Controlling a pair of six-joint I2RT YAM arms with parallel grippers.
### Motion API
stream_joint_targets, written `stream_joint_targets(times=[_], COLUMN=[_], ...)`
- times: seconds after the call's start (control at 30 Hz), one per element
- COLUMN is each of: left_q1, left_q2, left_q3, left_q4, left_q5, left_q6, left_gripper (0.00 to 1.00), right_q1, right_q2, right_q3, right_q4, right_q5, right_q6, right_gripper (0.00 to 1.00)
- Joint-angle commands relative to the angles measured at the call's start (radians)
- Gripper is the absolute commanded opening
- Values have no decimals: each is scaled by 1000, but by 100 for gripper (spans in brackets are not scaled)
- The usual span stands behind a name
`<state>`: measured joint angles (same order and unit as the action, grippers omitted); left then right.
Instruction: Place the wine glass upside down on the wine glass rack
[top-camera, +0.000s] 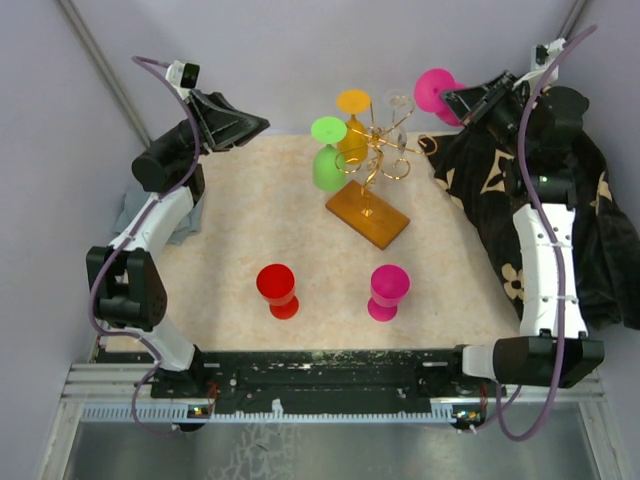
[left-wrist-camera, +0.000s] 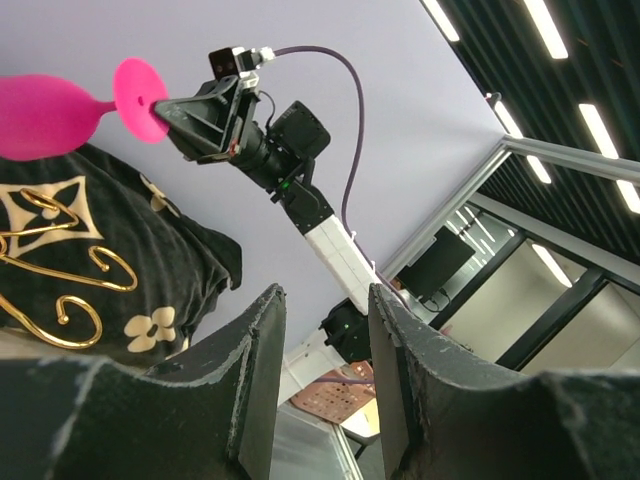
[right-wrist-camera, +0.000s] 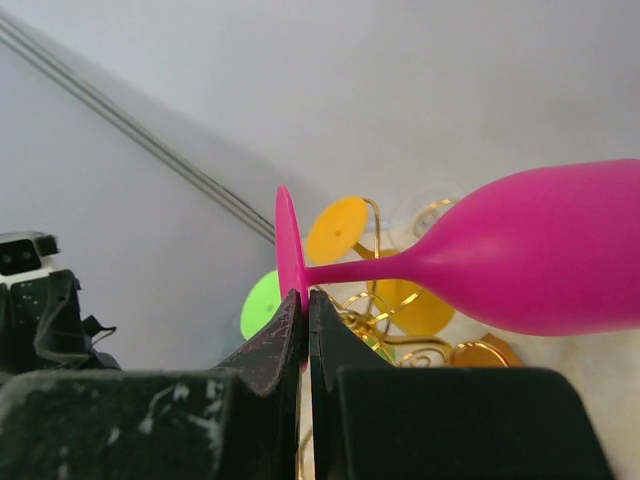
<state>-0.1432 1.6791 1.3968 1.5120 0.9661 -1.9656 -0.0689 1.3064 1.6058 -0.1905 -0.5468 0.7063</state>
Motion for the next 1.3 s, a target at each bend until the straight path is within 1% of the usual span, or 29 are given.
stream_joint_targets(times=[0.0, 0.07, 0.23, 0.4, 0.8, 1.1, 1.27], left_q1=[2, 1, 2, 2, 2, 2, 1], left_q2=[-41, -45, -56, -60, -57, -64, -80], left_q3=[-6, -3, -2, -6, -13, -24, -35], left_q4=[1, -12, -36, -40, -46, -61, -120], left_q5=[27, 32, 42, 46, 36, 40, 47], left_q6=[40, 50, 71, 74, 81, 93, 138], left_gripper=[45, 45, 45, 45, 45, 44, 42], right_q1=[-41, -50, -51, -51, -52, -51, -51], right_q2=[20, 36, 80, 89, 90, 83, 58], right_q3=[-91, -123, -144, -173, -253, -252, -266], right_q4=[147, 189, 209, 230, 306, 309, 274], right_q5=[-59, -88, -121, -133, -246, -327, -336], right_q6=[89, 125, 133, 146, 232, 251, 242], right_gripper=[0, 0, 0, 0, 0, 0, 0])
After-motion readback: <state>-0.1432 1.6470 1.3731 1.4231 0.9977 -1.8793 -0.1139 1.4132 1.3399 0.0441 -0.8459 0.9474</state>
